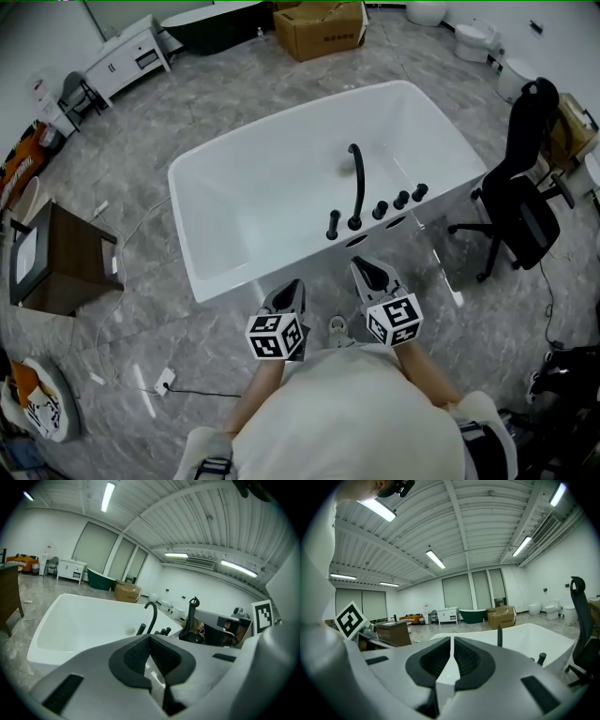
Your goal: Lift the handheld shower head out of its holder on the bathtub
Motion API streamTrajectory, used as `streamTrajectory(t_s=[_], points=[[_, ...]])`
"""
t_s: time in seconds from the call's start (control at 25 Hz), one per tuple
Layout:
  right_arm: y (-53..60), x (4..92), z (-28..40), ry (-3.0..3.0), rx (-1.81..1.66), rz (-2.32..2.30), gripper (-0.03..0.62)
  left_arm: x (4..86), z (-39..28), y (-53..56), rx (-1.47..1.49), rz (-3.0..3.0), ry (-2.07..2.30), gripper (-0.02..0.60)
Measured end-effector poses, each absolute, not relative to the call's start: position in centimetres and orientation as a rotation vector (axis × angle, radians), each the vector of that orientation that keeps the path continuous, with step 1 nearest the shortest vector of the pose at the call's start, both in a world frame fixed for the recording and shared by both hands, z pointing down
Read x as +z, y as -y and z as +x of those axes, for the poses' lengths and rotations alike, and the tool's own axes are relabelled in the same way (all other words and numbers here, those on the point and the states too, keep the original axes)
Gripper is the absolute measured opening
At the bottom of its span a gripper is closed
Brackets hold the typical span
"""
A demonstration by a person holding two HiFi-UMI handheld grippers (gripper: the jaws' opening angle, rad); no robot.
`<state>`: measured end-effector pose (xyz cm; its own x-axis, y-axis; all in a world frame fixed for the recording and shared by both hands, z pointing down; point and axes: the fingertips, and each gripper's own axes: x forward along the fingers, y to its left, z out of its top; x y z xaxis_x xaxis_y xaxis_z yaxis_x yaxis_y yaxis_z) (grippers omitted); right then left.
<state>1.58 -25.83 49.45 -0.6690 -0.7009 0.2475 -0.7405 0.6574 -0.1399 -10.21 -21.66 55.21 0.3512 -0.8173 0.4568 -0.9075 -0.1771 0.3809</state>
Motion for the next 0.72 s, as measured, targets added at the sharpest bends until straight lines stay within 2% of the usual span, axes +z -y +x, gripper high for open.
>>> streamTrajectory(t_s=[0.32,0.4,0.48,0.72], points=[[32.0,52.6,2.2,2.685,0.377,1.116,0.026,56.1,-9.4,25.9,0.172,1.977,1.538,0.020],[33.2,53.8,2.2,2.677,0.395,1.084,0.068,56.6,-9.2,26.6,0.170,1.962,1.544,0.020],[34.5,55.3,2.4,2.660,0.408,1.050,0.157,57.2,-9.0,27.3,0.173,1.936,1.552,0.020],[37.3,60.4,1.3,2.598,0.438,0.953,0.186,58.4,-8.9,28.2,0.164,1.863,1.576,0.020]])
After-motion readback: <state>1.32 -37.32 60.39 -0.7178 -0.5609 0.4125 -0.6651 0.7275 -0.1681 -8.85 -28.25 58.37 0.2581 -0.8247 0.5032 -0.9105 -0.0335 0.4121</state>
